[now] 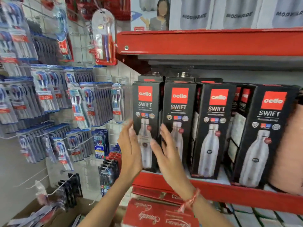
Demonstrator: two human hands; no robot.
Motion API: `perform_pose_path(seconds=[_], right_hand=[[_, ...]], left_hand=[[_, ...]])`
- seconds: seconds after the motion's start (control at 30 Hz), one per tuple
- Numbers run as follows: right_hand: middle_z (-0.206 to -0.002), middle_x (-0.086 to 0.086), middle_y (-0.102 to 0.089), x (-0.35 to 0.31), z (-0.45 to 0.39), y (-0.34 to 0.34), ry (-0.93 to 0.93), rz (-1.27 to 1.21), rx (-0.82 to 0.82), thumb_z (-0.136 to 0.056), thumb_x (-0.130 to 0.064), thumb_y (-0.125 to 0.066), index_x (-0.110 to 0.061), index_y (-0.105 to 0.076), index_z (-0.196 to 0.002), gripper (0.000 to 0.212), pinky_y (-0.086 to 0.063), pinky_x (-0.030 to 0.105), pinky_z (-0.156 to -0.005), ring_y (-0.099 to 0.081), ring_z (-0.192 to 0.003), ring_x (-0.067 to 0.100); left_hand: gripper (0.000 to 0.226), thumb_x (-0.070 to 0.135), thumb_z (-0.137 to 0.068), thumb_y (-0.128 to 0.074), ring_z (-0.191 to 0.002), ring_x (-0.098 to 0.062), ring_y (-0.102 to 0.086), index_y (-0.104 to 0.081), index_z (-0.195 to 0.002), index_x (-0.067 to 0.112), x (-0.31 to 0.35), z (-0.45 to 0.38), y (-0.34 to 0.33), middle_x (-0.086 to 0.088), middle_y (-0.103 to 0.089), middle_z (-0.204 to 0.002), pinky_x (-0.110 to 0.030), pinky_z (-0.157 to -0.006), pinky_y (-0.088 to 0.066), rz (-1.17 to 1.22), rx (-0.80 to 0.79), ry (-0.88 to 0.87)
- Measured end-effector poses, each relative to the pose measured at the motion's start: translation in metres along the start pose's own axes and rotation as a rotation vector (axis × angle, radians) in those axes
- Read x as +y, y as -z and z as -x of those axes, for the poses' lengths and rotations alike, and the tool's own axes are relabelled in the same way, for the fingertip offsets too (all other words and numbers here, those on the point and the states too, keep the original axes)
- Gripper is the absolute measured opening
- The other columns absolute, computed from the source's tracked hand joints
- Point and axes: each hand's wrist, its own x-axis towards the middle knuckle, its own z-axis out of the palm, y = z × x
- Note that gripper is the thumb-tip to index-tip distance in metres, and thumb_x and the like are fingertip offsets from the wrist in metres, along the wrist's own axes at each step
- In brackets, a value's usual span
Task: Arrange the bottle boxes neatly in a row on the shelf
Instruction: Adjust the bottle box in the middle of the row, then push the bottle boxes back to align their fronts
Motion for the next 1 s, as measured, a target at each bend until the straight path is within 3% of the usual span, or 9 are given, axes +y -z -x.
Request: perform_pose_path(seconds=[0.07, 0.17, 0.33, 0.47, 0.53, 0.73, 0.87, 0.93, 1.0], right_hand=[[-0.163, -0.020, -0.005, 0.007, 0.006, -0.020, -0.111, 0.065, -0.024, -0.089, -0.059, -0.041, -0.043, -0.007, -0.150, 0.072, -0.011, 0.027, -0.122, -0.004, -0.146, -0.009], [-0.161, -0.023, 0.010, 0.006, 0.008, -0.039, -0.211, 0.073, -0.004, -0.086, -0.063, -0.037, -0.036, 0.006, -0.153, 0.083, -0.007, 0.025, -0.122, 0.006, -0.146, -0.008], [-0.161, -0.021, 0.013, -0.001, 0.005, -0.054, -0.255, 0.061, 0.057, -0.084, -0.066, -0.034, -0.041, 0.006, -0.151, 0.082, -0.004, 0.028, -0.121, 0.008, -0.147, -0.003], [-0.162, -0.020, 0.005, -0.007, 0.005, -0.050, -0.288, 0.013, 0.105, -0.087, -0.066, -0.036, -0.039, 0.007, -0.152, 0.083, -0.007, 0.037, -0.124, 0.001, -0.148, -0.002], [-0.160, -0.023, -0.002, -0.014, 0.010, -0.044, -0.303, -0.030, 0.096, -0.091, -0.062, -0.037, -0.038, 0.003, -0.152, 0.078, -0.008, 0.030, -0.121, -0.004, -0.144, -0.006], [-0.159, -0.024, -0.013, -0.024, 0.020, -0.031, -0.332, -0.075, 0.079, -0.091, -0.062, -0.036, -0.036, -0.013, -0.153, 0.071, -0.014, 0.023, -0.112, -0.015, -0.129, -0.014], [-0.158, -0.021, -0.024, -0.019, 0.018, -0.021, -0.331, -0.099, 0.094, -0.086, -0.068, -0.040, -0.036, -0.022, -0.151, 0.074, -0.014, 0.031, -0.121, -0.023, -0.140, -0.006], [-0.156, -0.018, -0.033, -0.016, 0.018, -0.011, -0.311, -0.103, 0.151, -0.086, -0.069, -0.044, -0.035, -0.031, -0.149, 0.073, -0.019, 0.037, -0.122, -0.030, -0.142, 0.000], [-0.152, -0.017, -0.040, -0.014, 0.020, 0.005, -0.273, -0.108, 0.253, -0.093, -0.056, -0.044, -0.030, -0.039, -0.147, 0.059, -0.023, 0.033, -0.121, -0.035, -0.139, -0.002]], left_hand=[[0.094, 0.087, -0.076, -0.010, -0.145, 0.005, -0.020, -0.027, -0.151, 0.033, -0.021, -0.004, 0.008, 0.014, -0.029, -0.157, -0.031, -0.123, -0.013, 0.111, -0.124, 0.166], [0.107, 0.097, -0.062, -0.015, -0.151, -0.005, -0.013, -0.014, -0.153, 0.042, -0.038, -0.010, 0.016, 0.012, -0.015, -0.165, -0.044, -0.125, -0.011, 0.245, -0.300, 0.361], [0.110, 0.098, -0.059, -0.013, -0.152, -0.009, -0.008, -0.009, -0.154, 0.042, -0.038, -0.005, 0.026, 0.013, -0.010, -0.166, -0.050, -0.124, -0.008, 0.259, -0.481, 0.448], [0.089, 0.074, -0.072, -0.004, -0.153, -0.012, -0.002, -0.004, -0.154, 0.038, -0.024, 0.000, 0.037, 0.011, -0.002, -0.166, -0.046, -0.124, -0.004, 0.275, -0.516, 0.443], [0.089, 0.073, -0.071, -0.003, -0.153, -0.013, -0.003, -0.003, -0.153, 0.039, -0.019, 0.004, 0.045, 0.011, -0.003, -0.165, -0.046, -0.124, -0.004, 0.290, -0.536, 0.462], [0.096, 0.080, -0.066, -0.005, -0.153, -0.018, -0.008, -0.003, -0.154, 0.039, -0.013, 0.011, 0.054, 0.004, -0.007, -0.167, -0.048, -0.124, -0.008, 0.257, -0.544, 0.457], [0.110, 0.098, -0.056, -0.009, -0.153, -0.017, -0.011, -0.006, -0.153, 0.046, -0.016, 0.012, 0.052, 0.006, -0.009, -0.167, -0.049, -0.124, -0.009, 0.188, -0.525, 0.480], [0.102, 0.093, -0.066, -0.009, -0.151, -0.015, -0.018, -0.016, -0.153, 0.040, -0.010, 0.018, 0.049, 0.006, -0.020, -0.165, -0.045, -0.124, -0.012, 0.065, -0.416, 0.413], [0.078, 0.073, -0.089, -0.012, -0.144, -0.012, -0.033, -0.035, -0.149, 0.029, 0.002, 0.028, 0.045, 0.004, -0.040, -0.155, -0.036, -0.121, -0.022, -0.062, -0.202, 0.228]])
